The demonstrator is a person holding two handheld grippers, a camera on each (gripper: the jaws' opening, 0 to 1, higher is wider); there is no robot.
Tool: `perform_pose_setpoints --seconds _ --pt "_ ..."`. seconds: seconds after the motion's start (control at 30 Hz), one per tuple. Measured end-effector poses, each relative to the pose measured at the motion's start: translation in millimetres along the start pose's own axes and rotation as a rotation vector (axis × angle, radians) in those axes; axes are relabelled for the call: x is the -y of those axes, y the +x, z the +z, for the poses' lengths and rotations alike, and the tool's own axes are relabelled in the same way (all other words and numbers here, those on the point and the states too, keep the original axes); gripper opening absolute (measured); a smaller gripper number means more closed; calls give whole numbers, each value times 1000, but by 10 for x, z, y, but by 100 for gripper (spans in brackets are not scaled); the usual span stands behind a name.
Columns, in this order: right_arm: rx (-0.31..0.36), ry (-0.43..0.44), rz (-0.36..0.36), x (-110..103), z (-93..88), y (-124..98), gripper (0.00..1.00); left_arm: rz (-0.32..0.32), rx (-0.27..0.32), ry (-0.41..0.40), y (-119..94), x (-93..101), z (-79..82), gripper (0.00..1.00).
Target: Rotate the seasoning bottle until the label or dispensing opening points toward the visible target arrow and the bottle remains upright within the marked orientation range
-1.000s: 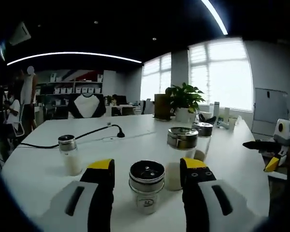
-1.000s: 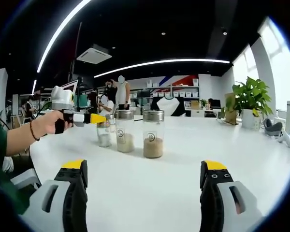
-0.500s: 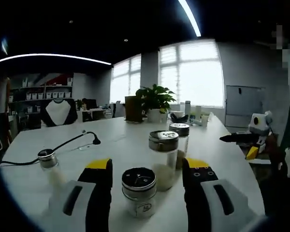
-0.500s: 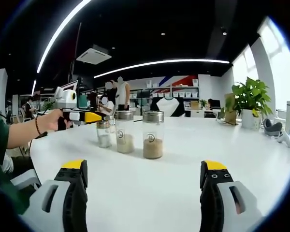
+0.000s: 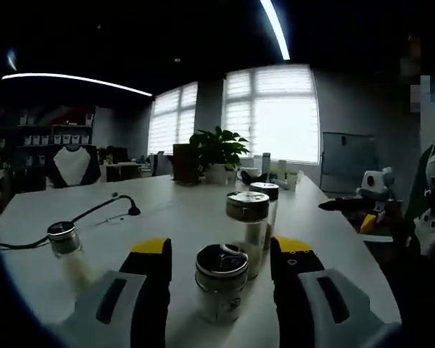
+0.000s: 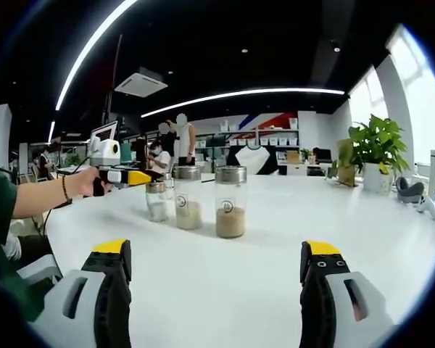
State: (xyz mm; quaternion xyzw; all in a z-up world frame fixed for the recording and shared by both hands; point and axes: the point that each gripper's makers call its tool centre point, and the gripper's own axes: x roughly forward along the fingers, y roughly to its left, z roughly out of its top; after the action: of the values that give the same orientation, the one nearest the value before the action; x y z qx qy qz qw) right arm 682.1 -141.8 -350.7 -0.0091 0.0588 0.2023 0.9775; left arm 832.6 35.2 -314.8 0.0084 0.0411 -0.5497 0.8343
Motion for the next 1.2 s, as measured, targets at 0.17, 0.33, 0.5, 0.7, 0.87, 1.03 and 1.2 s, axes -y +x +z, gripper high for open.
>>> perform_pose_setpoints --seconds 0.17,0.33,0.5,0.7,0.87,1.03,1.2 --pt "1 2 -3 4 -1 0 100 -43 16 4 30 47 53 57" --pt "-1 2 -1 1 -4 -1 100 -57 -7 -7 35 25 -16 54" --pt "0 3 0 4 -6 3 99 -56 -16 -20 24 -2 -71 50" --pt "-6 3 7 -17 -28 20 98 -57 -7 -42 28 -3 -88 48" --pt "0 -5 14 -19 -16 12 97 -55 -19 -43 54 0 -123 46" --pt "1 3 12 -17 -11 7 96 -59 -21 -40 74 12 -143 38" --pt "4 6 15 -24 -12 5 92 -51 -19 -49 84 10 -183 35"
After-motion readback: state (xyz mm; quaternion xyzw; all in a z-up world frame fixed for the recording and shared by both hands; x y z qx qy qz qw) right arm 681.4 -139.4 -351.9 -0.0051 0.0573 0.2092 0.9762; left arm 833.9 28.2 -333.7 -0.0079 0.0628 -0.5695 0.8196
